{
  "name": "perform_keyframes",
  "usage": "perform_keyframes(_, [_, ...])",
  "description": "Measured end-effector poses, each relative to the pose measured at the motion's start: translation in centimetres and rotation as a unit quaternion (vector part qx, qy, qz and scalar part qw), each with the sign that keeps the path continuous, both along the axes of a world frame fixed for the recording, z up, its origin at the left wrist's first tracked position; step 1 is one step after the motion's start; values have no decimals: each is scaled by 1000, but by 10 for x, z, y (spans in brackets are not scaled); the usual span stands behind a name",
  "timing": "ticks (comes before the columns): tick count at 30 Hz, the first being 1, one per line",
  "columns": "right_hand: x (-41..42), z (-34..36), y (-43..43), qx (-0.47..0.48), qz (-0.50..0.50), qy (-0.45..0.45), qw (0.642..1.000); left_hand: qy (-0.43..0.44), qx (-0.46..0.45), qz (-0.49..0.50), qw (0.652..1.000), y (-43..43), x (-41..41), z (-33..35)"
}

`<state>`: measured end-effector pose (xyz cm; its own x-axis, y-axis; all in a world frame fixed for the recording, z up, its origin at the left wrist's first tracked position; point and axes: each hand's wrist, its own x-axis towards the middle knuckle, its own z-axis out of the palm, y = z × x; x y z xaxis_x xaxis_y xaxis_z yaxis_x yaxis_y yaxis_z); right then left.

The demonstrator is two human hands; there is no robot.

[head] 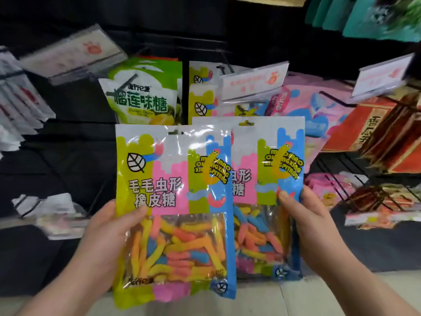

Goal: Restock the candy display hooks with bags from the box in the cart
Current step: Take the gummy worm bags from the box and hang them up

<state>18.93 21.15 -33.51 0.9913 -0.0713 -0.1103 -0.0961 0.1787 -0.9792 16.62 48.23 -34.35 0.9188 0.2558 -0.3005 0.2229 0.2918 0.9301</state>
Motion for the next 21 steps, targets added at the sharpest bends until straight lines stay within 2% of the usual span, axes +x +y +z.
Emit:
perform_keyframes(6, [21, -2, -4, 17, 42, -38, 998, -24, -3, 21, 999, -9, 6, -3])
perform_keyframes(21, [63, -8, 8, 47, 38, -33, 998, -40, 13, 42, 998, -17, 30, -4])
